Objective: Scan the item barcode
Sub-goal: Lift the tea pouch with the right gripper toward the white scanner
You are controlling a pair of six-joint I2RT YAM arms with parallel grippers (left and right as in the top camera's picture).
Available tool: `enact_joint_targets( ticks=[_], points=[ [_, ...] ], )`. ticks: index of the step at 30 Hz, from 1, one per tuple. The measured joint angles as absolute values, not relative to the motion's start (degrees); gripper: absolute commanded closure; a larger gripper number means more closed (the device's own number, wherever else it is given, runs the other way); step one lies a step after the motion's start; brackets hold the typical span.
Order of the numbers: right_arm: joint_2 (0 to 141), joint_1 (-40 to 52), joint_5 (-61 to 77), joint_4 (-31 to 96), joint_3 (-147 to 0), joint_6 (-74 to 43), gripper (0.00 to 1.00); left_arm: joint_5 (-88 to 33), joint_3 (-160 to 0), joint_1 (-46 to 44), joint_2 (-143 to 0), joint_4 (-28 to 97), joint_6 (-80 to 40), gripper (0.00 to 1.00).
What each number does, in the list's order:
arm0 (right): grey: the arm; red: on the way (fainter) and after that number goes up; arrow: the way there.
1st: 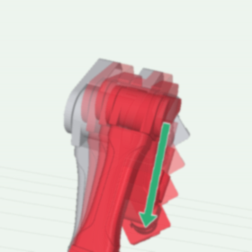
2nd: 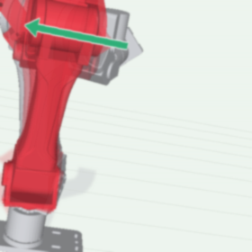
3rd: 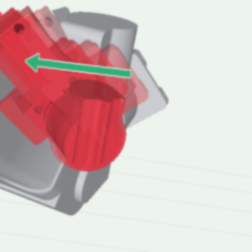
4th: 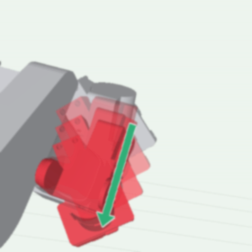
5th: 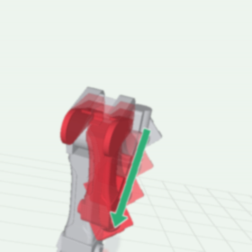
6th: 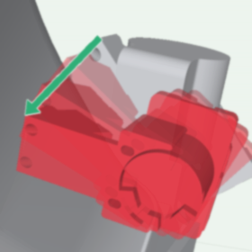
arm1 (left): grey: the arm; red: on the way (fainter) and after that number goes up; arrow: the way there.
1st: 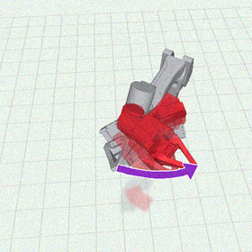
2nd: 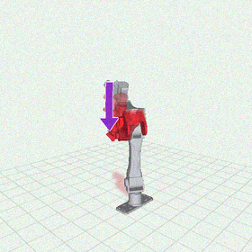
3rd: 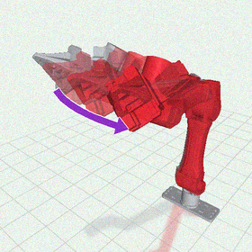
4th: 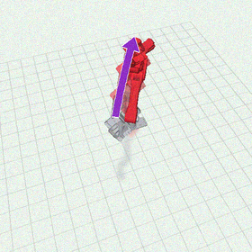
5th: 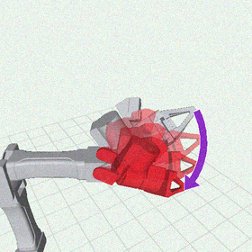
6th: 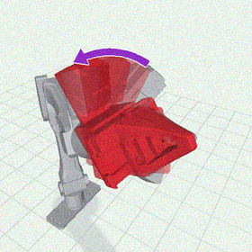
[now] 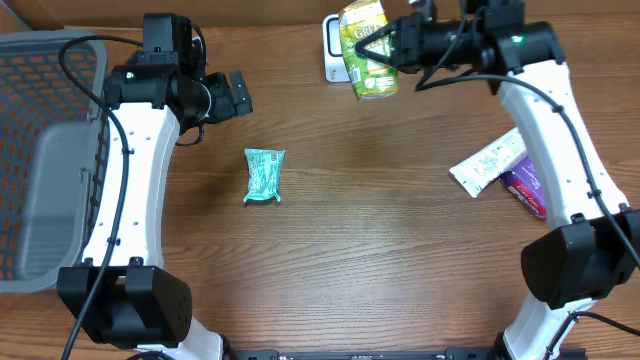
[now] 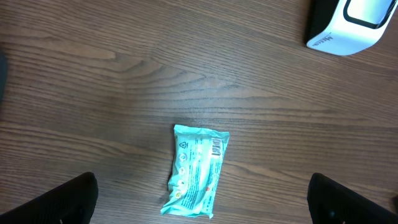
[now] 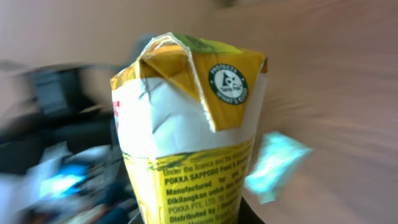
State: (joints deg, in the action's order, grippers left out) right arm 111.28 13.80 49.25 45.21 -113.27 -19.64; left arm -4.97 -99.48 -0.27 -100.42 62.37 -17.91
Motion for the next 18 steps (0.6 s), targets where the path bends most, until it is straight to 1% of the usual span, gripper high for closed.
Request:
enact_joint_targets(
  ticks=[5,9,13,18],
  points=[
    [111.3,20.7,21.1,41.5,-113.3,-13.3,0.96,-5.0,-99.5,-0.3,-100.4,62.4,-17.9,0.00],
    [111.8,26.8,-0.3,32.6,-113.3,-4.1,0.96,-5.0,-99.5,-0.3,-100.4,62.4,-17.9,0.00],
    [113.9,29.7,-10.8,24.4,-113.3,7.4,0.96,-5.0,-99.5,-0.3,-100.4,62.4,-17.9,0.00],
    [120.0,29.2,-15.3,19.3,-113.3,22.3,0.96,-5.0,-99.5,-0.3,-100.4,62.4,-17.9,0.00]
  ],
)
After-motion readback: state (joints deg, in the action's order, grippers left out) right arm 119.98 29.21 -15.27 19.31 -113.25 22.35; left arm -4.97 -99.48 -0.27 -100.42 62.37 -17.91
